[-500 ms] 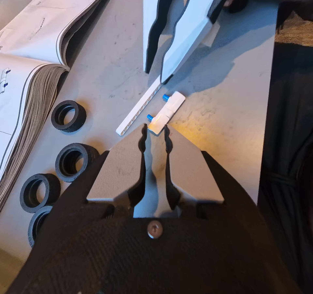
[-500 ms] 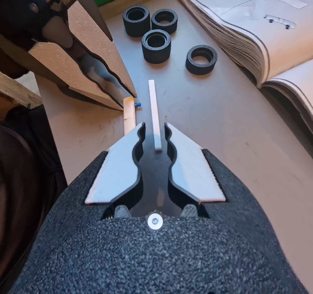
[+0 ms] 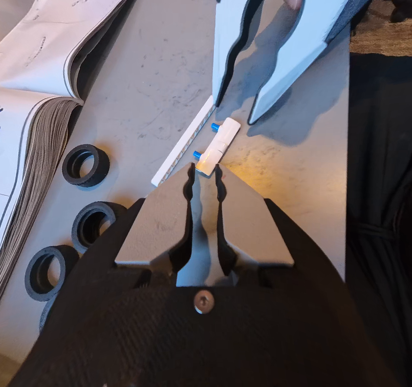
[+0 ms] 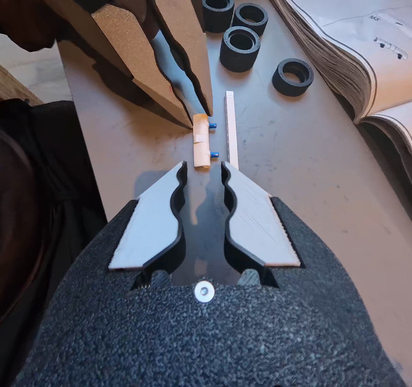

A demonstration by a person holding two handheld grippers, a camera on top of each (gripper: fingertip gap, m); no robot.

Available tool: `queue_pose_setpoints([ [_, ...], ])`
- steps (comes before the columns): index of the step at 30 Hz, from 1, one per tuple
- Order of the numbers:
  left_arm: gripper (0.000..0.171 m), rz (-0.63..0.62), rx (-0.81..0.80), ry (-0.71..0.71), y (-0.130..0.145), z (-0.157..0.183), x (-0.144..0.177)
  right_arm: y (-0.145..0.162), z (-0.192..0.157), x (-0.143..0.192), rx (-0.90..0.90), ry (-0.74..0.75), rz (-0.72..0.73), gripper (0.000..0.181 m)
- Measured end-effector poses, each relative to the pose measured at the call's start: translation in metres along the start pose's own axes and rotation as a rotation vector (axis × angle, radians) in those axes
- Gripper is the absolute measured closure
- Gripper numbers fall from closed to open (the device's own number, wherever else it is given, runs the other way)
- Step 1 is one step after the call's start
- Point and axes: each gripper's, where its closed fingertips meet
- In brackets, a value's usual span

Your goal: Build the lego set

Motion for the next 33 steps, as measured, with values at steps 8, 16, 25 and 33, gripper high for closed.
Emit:
queue_pose_setpoints([
  [8, 0.156, 0.009, -0.06, 0.021, 0.002, -0.004, 0.001, -0.002, 0.006, -0.001, -0.019, 0.026, 0.003, 0.143],
  [16, 0.156, 0.008, -0.059, 0.011, 0.004, -0.012, 0.002, -0.006, 0.01, -0.011, -0.016, 0.045, -0.019, 0.135],
  [25, 0.156, 0.007, -0.045, 0.022, 0.004, -0.014, 0.001, -0.007, 0.013, -0.017, -0.015, 0.029, -0.034, 0.133],
  [33, 0.156, 0.005, -0.034, 0.03, 0.004, -0.015, 0.0, -0.009, 0.012, -0.023, 0.003, 0.003, -0.046, 0.133],
])
Point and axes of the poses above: each gripper's, where its closed fingertips meet, x back along the fingers, y out of its underside, z = x × y across the jaws, and after that the axes turned 4 degrees about x, right-handed
